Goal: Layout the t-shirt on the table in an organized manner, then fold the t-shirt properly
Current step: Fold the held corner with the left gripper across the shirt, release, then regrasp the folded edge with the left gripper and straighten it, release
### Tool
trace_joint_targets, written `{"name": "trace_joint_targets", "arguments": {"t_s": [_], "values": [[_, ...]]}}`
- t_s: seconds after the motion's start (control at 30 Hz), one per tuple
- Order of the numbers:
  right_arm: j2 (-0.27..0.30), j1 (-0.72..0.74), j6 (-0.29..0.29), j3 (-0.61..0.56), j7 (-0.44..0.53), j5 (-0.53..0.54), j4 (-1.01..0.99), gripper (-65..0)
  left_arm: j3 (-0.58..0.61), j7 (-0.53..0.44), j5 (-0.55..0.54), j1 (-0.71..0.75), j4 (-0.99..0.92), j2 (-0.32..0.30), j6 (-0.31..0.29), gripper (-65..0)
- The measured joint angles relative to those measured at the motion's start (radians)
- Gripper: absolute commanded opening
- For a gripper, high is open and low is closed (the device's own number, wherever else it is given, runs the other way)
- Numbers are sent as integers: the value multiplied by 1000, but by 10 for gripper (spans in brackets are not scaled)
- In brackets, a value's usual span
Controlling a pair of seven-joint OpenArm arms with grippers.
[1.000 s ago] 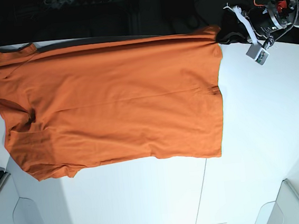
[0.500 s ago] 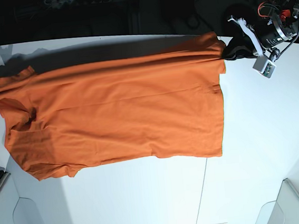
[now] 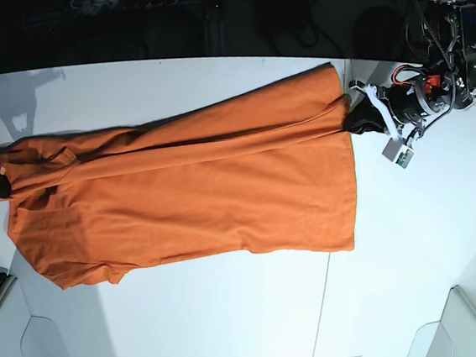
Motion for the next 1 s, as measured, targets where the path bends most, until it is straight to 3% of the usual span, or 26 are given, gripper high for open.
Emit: {"name": "trace_joint_targets", "arguments": {"t_s": [0.07,0.1,0.13,0.2,0.27,0.37,0.57,0.83,1.0], "values": [[-1,26,-3,-52,8,-22,-23,-650,8,-8,-3,-20,-35,0,-4,-650],[-2,31,-3,-70,11,-26,-29,-610,8,-9,-6,-24,-45,0,-3,-650],[-3,31,-3,-80,10,-35,-31,-528,8,-11,-6,-25,-47,0,-4,-622],[-3,30,-8,-83,2,-47,-31,-387,6,22,-21,-24,-47,0,-4,-500],[0,25,-11,-73,-6,-53,-31,-326,0,70,-93,-22,-48,-7,-4,-420],[-1,26,-12,-15,-16,-52,-32,-325,-15,162,-214,-14,-50,-50,0,-413],[8,27,-13,184,-29,-54,-32,-325,-129,200,-339,52,-28,-116,0,-413],[-6,-33,-15,166,29,-50,-95,-325,-158,228,-414,148,-18,-84,0,-407],[-6,-31,-19,163,67,-28,-203,-325,-157,225,-414,146,-18,-14,0,-294]]}}
